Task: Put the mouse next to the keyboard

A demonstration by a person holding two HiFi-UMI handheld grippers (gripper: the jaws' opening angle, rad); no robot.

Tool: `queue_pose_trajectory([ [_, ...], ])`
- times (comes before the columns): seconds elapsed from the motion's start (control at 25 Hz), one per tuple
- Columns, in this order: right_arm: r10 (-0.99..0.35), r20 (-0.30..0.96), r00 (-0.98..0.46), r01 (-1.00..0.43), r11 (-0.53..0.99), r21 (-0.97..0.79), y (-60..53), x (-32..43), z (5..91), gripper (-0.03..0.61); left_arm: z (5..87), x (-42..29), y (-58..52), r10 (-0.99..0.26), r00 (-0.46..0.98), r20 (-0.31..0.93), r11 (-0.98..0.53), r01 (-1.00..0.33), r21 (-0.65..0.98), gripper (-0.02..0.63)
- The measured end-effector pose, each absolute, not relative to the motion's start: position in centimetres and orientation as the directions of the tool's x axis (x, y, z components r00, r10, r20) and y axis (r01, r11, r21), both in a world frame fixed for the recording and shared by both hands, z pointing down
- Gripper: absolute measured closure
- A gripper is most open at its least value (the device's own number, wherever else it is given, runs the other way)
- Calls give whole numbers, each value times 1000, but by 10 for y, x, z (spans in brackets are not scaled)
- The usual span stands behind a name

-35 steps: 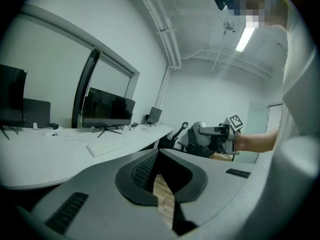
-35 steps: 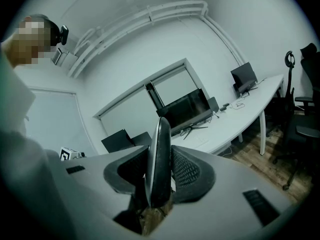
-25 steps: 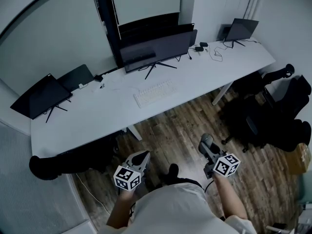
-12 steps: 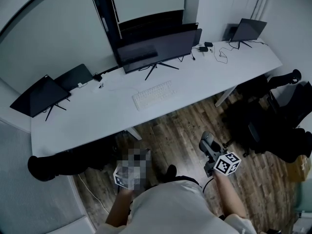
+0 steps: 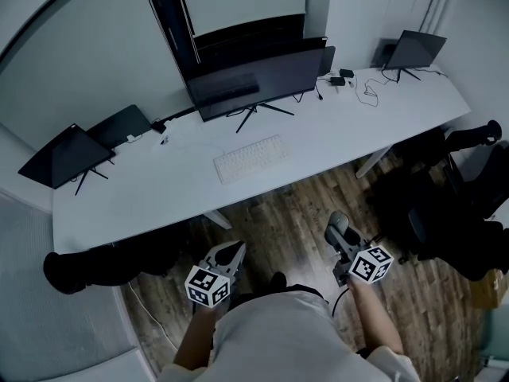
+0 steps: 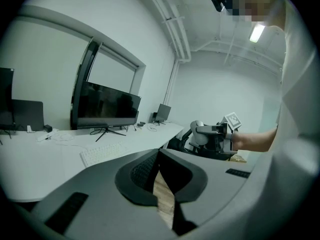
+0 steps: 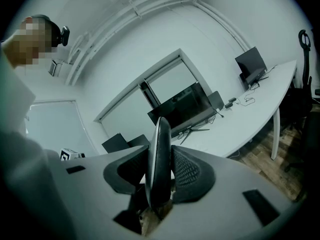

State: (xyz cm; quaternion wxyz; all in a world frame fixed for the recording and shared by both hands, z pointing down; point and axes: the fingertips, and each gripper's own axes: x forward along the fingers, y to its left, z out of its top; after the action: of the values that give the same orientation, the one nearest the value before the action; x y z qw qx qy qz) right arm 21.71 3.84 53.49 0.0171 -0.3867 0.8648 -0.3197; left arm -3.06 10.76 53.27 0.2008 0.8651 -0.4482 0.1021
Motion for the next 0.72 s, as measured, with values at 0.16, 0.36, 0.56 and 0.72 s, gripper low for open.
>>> queue_pose_trajectory([
  [0.16, -675, 223, -703, -655, 493, -572, 29, 225, 537, 426, 535, -22, 100, -737, 575, 355, -511, -818, 265, 597],
  [0.36, -670, 224, -708, -653, 499, -570, 21, 229, 538, 426, 538, -16, 93, -738, 571, 360, -505, -821, 267, 597],
  [0.56, -672, 228, -704, -656, 494, -570, 15, 233, 538, 426, 540, -13, 87, -737, 573, 359, -505, -819, 272, 597],
  [0.72, -677, 229, -700, -660, 491, -569, 8, 234, 537, 426, 539, -12, 78, -733, 580, 355, -511, -815, 273, 597],
])
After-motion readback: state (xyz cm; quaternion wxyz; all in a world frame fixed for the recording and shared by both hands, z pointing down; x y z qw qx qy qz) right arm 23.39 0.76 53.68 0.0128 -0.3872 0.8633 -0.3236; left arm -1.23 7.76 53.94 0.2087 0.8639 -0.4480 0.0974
